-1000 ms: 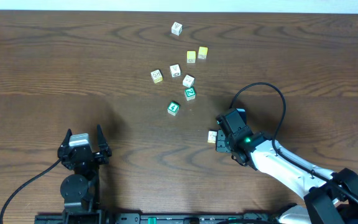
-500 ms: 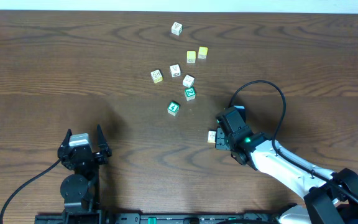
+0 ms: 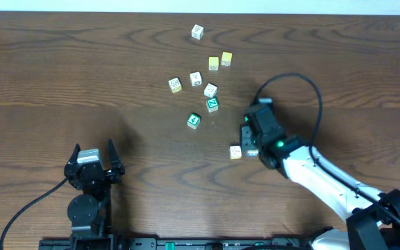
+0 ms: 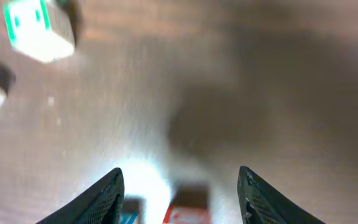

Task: Lift 4 blocks
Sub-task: 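Carry the bee block forward and place it beside the blue block, then move the right gripper to the green-edged Z block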

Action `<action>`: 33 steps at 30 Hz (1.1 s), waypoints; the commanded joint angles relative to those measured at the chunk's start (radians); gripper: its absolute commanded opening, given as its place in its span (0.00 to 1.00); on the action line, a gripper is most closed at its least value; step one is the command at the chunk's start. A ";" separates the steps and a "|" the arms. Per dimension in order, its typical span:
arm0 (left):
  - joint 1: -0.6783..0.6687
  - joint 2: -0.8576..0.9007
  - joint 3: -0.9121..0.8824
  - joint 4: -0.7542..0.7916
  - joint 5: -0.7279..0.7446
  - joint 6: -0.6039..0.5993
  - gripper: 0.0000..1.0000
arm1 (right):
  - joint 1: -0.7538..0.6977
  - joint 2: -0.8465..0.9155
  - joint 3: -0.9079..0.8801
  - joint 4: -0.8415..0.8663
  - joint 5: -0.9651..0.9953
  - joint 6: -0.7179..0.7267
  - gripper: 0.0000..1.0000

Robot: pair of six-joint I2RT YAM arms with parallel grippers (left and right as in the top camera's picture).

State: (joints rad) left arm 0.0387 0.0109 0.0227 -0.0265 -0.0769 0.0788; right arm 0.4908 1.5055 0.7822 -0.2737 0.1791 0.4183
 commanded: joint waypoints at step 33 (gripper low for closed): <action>0.005 -0.005 -0.019 -0.040 -0.013 -0.005 0.76 | 0.012 0.493 0.568 -0.139 -0.297 -0.375 0.74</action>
State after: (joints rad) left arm 0.0387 0.0109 0.0227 -0.0265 -0.0769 0.0788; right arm 0.4934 1.9842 1.3285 -0.4187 -0.1089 0.0624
